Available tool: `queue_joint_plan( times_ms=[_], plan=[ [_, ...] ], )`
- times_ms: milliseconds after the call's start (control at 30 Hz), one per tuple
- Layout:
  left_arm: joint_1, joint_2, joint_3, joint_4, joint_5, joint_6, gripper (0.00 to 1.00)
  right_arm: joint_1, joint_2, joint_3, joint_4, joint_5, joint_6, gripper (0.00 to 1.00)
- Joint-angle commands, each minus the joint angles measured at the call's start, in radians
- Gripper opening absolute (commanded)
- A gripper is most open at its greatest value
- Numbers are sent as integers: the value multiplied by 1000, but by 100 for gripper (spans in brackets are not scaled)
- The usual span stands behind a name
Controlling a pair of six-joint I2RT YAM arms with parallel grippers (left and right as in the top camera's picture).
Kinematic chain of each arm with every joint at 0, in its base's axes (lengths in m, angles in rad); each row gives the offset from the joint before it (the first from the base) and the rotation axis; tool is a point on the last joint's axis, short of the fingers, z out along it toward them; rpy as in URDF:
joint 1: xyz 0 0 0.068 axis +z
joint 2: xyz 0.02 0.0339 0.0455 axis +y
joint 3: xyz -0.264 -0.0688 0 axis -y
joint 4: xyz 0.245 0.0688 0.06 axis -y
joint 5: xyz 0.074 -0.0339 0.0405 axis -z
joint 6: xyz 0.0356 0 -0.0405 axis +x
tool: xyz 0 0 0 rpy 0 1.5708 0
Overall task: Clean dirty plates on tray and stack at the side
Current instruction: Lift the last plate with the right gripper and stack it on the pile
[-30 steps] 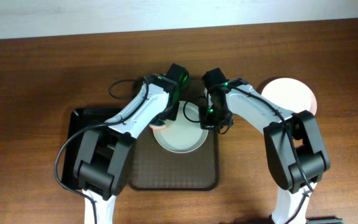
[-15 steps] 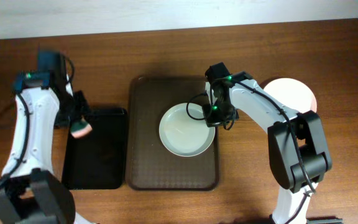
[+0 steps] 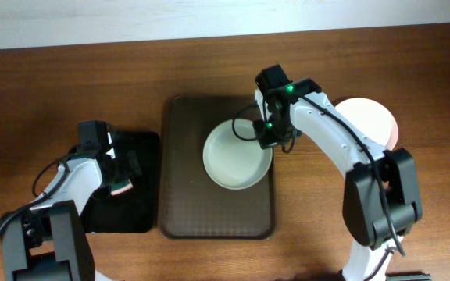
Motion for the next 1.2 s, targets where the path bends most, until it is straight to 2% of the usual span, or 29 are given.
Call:
queue_joint_plan(
  times_ms=[0,133,233,333,467,533,600,667,733,867,967,1167],
  plan=[
    [8,27,-34,-48,11,5,100,78,-51,126,-37,15,-11,4],
    [74,-145,-2,-138,129,6,100,172,-51,307,-58,67,-11,4],
    [106,-366,15,-242,52,40,100,230,-51,338,-4,108,-11,4],
    [212,-521,15,-287,30,-54,100,319,-39,336,84,119,-45,4],
    [407,-660,15,-283,13,-113,100,494,28,335,251,308,-177,4],
    [430,-669,15,-283,-27,-113,100,555,71,335,325,389,-275,4],
    [431,-669,15,-283,-73,-113,100,638,134,335,445,551,-446,4],
    [431,-669,15,-286,-73,-113,100,690,172,335,527,606,-599,4],
    [431,-669,15,-291,-72,-113,100,712,183,335,599,664,-685,4],
    [431,-669,15,-298,-72,-113,100,712,183,336,706,763,-776,4],
    [431,-669,15,-298,-72,-113,100,711,183,336,849,865,-872,4],
    [431,-669,15,-298,-72,-113,100,711,183,336,860,872,-889,4]
  ],
)
